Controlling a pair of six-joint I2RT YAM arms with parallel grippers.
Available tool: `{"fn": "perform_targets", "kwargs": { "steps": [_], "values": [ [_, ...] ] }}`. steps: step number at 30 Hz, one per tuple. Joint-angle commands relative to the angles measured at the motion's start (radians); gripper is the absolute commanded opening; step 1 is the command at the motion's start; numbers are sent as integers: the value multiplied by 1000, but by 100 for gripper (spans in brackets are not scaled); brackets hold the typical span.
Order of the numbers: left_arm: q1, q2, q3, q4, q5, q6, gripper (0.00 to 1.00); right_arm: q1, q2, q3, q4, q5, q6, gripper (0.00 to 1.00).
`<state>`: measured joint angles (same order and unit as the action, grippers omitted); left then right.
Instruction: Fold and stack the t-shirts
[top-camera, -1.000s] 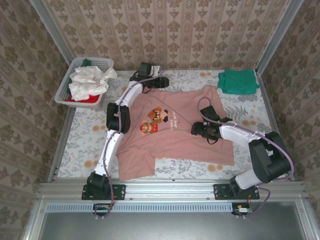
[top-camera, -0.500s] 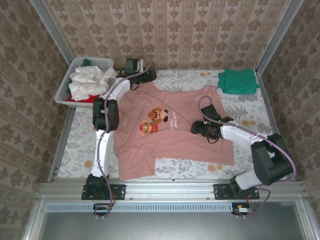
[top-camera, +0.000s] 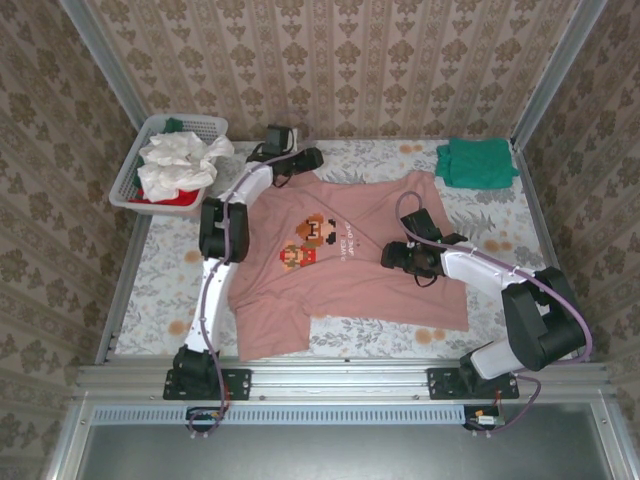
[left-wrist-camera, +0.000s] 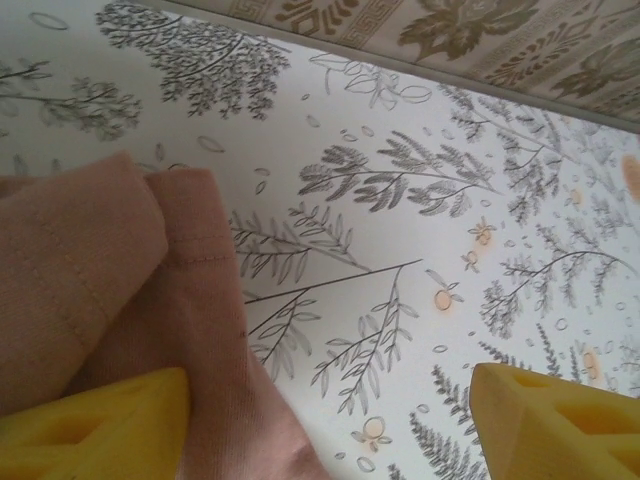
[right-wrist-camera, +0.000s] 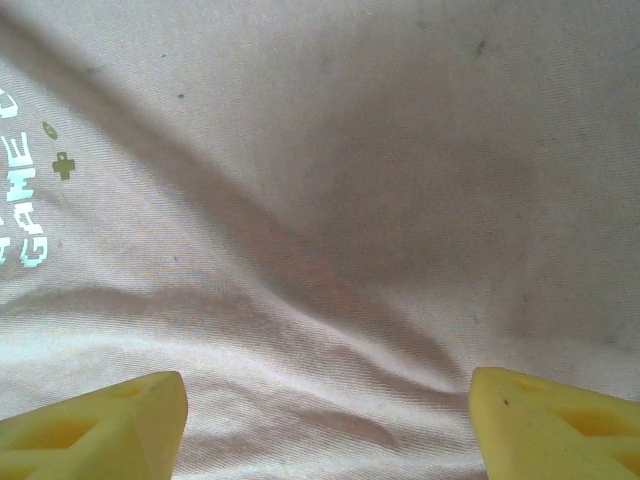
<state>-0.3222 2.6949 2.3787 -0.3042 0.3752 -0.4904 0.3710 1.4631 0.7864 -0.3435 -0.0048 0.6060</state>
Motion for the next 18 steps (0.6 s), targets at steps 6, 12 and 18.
{"fn": "perform_targets", "kwargs": {
  "steps": [6, 12, 18],
  "values": [
    [-57, 89, 129, -67, 179, -23, 76, -3, -6, 17, 7, -27, -5, 76],
    [-65, 126, 218, -85, 224, -14, 77, -2, -46, 10, -13, -24, -5, 77],
    [-7, 8, 180, -159, 145, 69, 83, -3, -79, -1, -28, -12, -6, 77]
  ]
}}
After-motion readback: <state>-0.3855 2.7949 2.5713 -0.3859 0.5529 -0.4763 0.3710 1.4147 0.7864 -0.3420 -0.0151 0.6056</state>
